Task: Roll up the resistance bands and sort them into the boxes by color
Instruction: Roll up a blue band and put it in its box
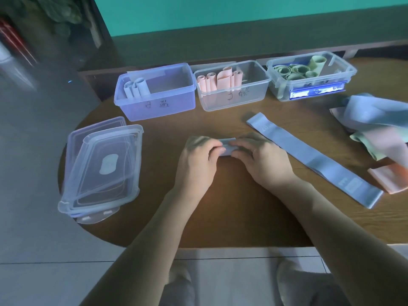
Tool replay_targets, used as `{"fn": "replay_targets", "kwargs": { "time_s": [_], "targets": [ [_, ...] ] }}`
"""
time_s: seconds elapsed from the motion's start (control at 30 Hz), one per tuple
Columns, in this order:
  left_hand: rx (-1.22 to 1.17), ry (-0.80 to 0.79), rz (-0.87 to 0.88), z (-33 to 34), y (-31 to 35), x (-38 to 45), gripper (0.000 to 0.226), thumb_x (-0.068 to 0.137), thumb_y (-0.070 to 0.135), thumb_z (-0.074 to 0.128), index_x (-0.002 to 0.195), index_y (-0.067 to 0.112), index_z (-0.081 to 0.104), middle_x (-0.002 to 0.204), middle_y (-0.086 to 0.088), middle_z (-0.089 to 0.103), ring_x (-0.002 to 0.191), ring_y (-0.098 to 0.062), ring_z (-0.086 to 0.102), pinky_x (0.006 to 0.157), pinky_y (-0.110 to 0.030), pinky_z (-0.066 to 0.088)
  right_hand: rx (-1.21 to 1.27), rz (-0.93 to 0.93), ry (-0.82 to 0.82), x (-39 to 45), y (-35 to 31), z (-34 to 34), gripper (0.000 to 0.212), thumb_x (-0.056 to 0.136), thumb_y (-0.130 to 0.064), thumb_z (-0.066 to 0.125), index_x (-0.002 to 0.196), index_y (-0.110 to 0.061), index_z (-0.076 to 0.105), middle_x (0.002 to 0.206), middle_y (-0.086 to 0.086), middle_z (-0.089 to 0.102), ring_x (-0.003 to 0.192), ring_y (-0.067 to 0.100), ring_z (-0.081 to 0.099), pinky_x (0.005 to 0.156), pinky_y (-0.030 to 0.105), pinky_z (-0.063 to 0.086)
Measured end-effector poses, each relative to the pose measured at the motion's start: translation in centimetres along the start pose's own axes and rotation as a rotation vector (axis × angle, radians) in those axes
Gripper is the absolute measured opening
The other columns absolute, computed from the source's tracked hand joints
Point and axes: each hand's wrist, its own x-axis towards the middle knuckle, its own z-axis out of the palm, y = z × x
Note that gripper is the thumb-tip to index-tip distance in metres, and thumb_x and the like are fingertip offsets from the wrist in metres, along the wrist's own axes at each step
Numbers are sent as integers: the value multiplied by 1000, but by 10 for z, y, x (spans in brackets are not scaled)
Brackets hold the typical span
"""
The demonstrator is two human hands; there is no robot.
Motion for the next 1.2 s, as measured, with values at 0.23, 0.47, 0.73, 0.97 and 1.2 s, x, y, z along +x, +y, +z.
{"fn": "replay_targets", "kwargs": {
  "time_s": [0.23,0.47,0.73,0.97,1.2],
  "targets": [
    [65,-117,-28,5,-6,8,27,81,23,83,105,12,76,96,-5,69,93,-27,60,82,-24,40,-41,22,20,7,-2,2,27,98,-34,64,124,-27,70,124,-9,64,102,18,67,72,30,52],
    [82,-59,-1,14,-18,18,28,85,20,81,111,12,77,98,-7,66,92,-28,58,85,-22,42,-53,23,-9,19,7,6,25,97,-35,65,121,-30,69,122,-14,65,104,13,65,66,31,52],
    [11,-31,96,16,-19,30,17,86,12,79,103,12,78,100,-2,70,92,-16,57,83,-20,44,-132,-45,12,32,16,13,23,102,-35,53,119,-30,69,112,-10,65,93,19,67,58,24,37],
    [-12,-211,9,21,-27,46,35,77,20,86,110,11,76,106,-4,72,97,-19,58,85,-12,33,-186,1,-14,45,16,14,28,105,-35,47,118,-29,70,110,-8,64,88,20,68,57,25,32],
    [36,-203,-43,26,-24,46,22,92,15,72,113,7,71,102,-9,68,95,-29,62,81,-28,46,239,170,-129,48,22,0,37,89,-47,70,126,-39,66,111,-22,61,86,4,58,76,21,46]
  ]
}}
